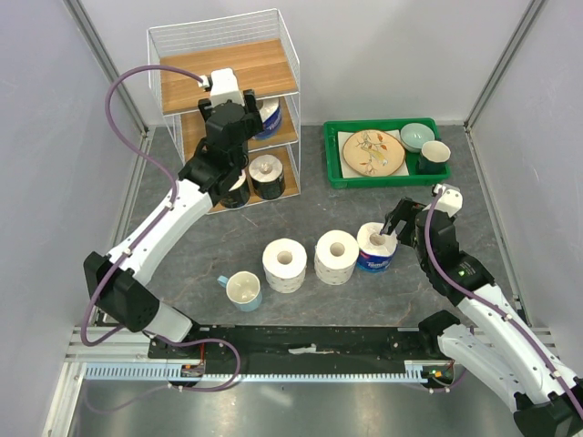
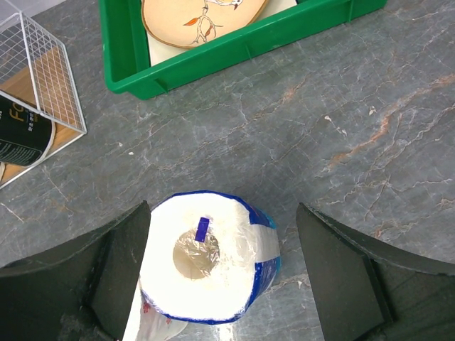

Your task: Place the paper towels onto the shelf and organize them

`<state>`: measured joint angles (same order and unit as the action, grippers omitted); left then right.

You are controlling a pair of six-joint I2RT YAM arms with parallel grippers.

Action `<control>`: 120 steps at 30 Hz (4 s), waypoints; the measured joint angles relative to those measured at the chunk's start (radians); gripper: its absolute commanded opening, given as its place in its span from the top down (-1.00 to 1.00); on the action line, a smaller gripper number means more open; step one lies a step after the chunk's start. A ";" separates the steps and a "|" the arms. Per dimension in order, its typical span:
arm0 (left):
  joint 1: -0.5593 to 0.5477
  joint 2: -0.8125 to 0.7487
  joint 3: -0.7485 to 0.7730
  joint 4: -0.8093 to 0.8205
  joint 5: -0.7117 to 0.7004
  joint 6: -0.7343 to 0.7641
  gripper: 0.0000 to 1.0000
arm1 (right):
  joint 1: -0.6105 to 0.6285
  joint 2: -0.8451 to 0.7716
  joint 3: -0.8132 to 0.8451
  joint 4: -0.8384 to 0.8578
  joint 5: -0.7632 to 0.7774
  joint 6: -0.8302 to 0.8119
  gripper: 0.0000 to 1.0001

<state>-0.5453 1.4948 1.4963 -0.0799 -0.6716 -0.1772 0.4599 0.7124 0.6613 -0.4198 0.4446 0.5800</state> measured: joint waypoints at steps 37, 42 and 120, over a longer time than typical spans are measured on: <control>-0.394 -0.258 -0.413 -0.057 0.407 -0.198 -0.47 | -0.053 -0.078 0.056 -0.140 0.201 0.126 -0.88; -0.432 -0.056 -0.398 -0.008 0.539 -0.212 -0.47 | -0.065 -0.180 0.108 -0.225 0.314 0.150 -0.89; -0.337 -0.090 0.148 -0.481 0.372 -0.179 0.49 | -0.066 -0.031 0.373 -0.352 0.267 0.019 -0.92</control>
<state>-0.8825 1.4048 1.6440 -0.5610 -0.2996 -0.3557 0.3943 0.6815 1.0348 -0.7719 0.7113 0.5987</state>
